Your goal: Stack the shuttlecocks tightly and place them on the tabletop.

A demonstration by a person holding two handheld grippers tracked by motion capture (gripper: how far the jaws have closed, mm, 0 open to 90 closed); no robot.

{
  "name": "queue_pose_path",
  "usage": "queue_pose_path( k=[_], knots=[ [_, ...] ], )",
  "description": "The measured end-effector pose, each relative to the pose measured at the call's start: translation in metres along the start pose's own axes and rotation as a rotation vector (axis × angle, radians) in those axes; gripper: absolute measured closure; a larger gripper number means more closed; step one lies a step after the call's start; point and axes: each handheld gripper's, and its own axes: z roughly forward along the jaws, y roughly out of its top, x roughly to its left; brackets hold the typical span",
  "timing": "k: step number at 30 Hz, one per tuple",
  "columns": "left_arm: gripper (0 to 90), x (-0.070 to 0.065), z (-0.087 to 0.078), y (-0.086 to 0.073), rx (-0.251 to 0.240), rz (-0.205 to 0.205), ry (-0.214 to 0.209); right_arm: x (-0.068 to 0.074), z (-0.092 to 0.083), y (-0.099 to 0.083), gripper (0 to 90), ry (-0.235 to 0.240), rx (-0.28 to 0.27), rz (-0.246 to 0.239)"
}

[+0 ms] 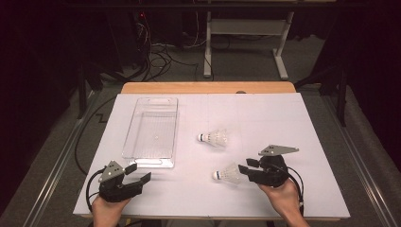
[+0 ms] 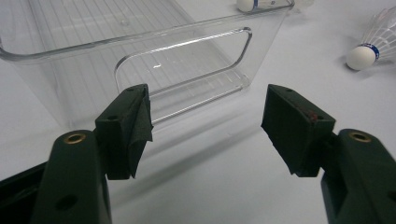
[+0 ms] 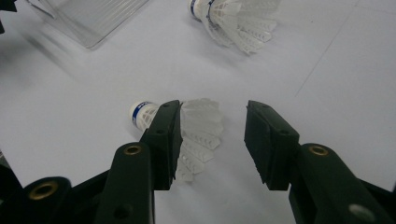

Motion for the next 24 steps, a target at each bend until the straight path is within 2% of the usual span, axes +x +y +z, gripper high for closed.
queue_pose_path(
  k=[9,24],
  knots=[
    [33.6,0.000,0.000,0.000,-0.001,0.001,0.001,0.011,-0.002,-0.007,58.0,0.025,0.018,-0.009],
    [33.6,0.000,0.000,0.000,0.000,0.002,0.000,0.017,0.011,-0.011,60.7,0.049,0.063,-0.013]
  ],
)
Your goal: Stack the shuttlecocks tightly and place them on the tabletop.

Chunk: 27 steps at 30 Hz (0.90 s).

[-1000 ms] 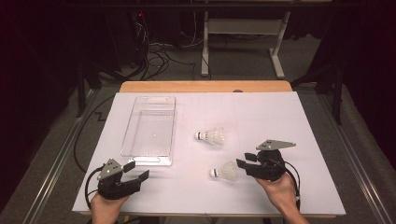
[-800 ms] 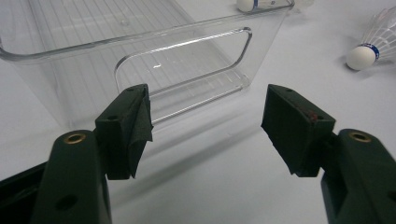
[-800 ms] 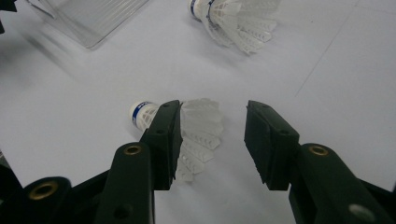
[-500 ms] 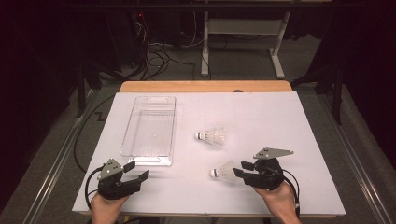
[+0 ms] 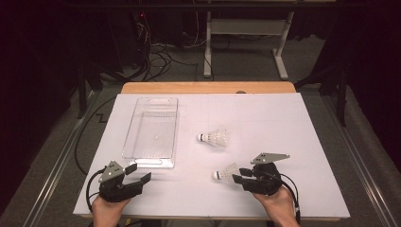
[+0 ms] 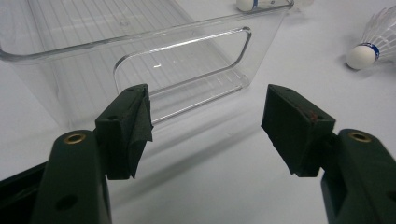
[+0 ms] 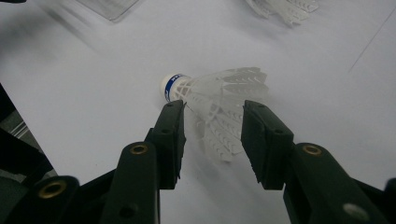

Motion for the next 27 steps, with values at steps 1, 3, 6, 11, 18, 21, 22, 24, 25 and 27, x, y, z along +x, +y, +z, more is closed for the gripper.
queue_pose_path(
  k=[1,3,6,11,18,21,22,24,25,27],
  knots=[
    [33.6,0.000,0.000,0.000,0.000,-0.001,0.000,0.000,0.001,0.000,61.1,0.003,0.005,-0.002],
    [33.5,0.000,0.000,0.000,-0.001,0.000,-0.001,-0.001,0.004,0.001,62.0,0.006,0.012,0.000],
    [33.5,0.000,0.000,0.000,-0.001,-0.001,-0.001,-0.001,0.007,0.002,63.9,0.012,0.020,0.004],
    [33.5,0.000,0.000,0.000,-0.001,0.000,-0.001,-0.001,0.012,0.003,66.1,0.034,0.032,0.012],
    [33.5,0.000,0.000,0.000,-0.001,0.001,0.001,0.000,0.017,0.004,70.7,0.048,0.047,0.008],
    [33.5,0.000,0.000,0.000,-0.001,0.000,0.000,0.001,0.019,0.005,73.3,0.055,0.055,0.005],
    [33.5,0.000,0.000,0.000,-0.002,0.000,0.000,0.001,0.020,0.005,74.0,0.056,0.054,0.002],
    [33.5,0.000,0.000,0.000,-0.001,0.000,0.000,0.001,0.021,0.006,75.6,0.056,0.053,-0.005],
    [33.5,0.000,0.000,0.000,0.000,0.000,0.000,0.001,0.021,0.006,76.6,0.058,0.057,-0.006],
    [33.5,0.000,0.000,0.000,-0.001,0.000,-0.001,0.001,0.021,0.006,78.7,0.062,0.059,-0.010]
  ],
)
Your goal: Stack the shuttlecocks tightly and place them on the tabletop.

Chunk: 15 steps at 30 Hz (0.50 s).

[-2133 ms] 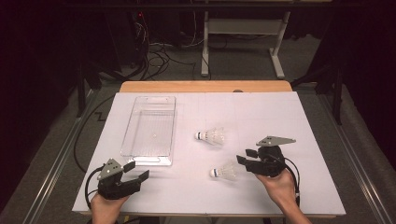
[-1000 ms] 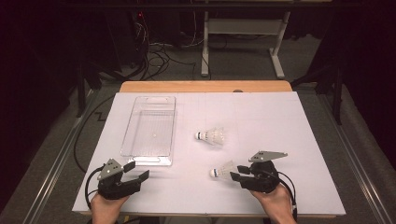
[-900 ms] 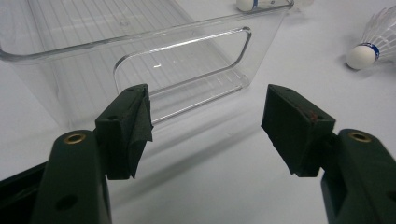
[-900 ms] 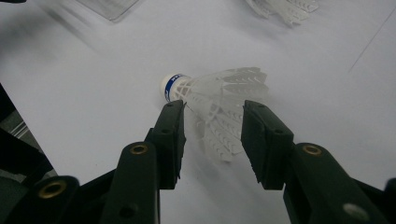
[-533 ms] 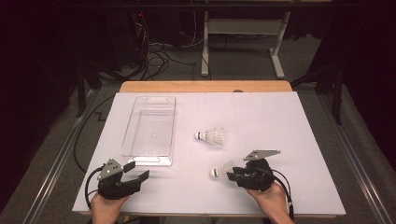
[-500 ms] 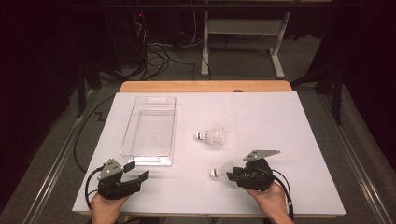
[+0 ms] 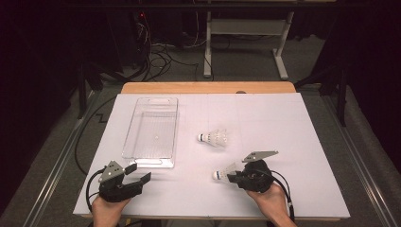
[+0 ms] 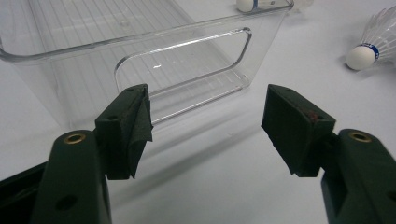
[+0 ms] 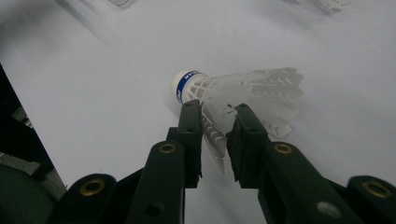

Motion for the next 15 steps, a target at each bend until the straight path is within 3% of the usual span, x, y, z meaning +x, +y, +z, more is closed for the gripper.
queue_pose_path(
  k=[15],
  knots=[
    [33.5,0.0000,0.0002,-0.0001,0.000,0.001,0.000,-0.0019,-0.0009,0.0020,89.6,0.076,0.001,0.003]
  ],
)
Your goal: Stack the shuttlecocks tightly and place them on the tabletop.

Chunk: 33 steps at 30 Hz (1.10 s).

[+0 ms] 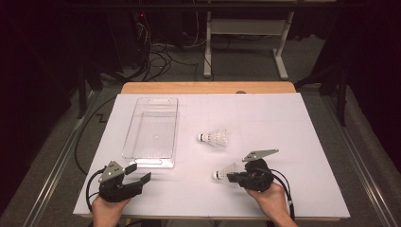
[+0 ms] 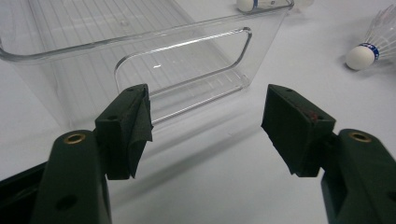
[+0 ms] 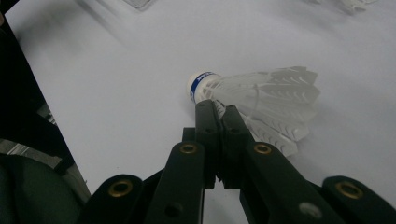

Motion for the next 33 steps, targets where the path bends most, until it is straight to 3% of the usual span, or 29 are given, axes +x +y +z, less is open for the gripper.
queue_pose_path(
  k=[4,13,33],
  knots=[
    [33.5,0.000,0.000,0.000,0.000,0.001,0.001,0.002,-0.002,0.002,89.9,-0.009,-0.020,-0.025],
    [33.5,0.000,0.000,0.000,0.000,0.000,0.001,0.003,-0.011,0.008,90.0,-0.083,-0.063,-0.081],
    [33.6,0.000,0.000,0.000,0.001,-0.001,0.000,-0.024,-0.025,0.017,90.0,-0.094,-0.106,-0.003]
  ],
)
